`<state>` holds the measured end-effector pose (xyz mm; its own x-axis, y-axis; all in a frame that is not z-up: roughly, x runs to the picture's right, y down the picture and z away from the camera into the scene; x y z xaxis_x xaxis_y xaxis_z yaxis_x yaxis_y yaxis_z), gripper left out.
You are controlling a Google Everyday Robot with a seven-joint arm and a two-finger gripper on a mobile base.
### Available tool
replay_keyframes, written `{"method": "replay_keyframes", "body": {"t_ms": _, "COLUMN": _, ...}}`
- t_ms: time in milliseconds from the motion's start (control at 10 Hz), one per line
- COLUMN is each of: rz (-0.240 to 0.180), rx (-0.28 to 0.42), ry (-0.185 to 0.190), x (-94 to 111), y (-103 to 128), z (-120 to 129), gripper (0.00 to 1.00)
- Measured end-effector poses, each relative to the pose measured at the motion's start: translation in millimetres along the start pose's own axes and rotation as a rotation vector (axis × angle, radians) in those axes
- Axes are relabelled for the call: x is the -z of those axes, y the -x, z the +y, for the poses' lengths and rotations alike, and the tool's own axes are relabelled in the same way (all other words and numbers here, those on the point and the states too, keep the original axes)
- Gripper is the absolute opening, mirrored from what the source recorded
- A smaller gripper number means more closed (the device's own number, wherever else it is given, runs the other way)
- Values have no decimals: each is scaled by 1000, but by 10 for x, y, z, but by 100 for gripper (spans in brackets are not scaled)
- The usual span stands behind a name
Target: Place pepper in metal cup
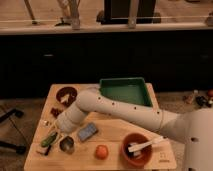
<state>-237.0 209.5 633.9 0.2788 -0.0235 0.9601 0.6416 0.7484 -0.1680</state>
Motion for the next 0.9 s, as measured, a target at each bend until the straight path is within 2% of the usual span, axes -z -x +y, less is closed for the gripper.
{"method": "replay_keyframes", "body": {"t_ms": 300, "rz": -75, "rx": -17, "ry": -9, "x": -26, "y": -14, "z": -10, "gripper": 0}}
{"method": "replay_keyframes", "body": {"t_ms": 900, "rz": -232, "rx": -41, "ry": 26, "x": -116, "y": -47, "z": 22, "gripper": 0}}
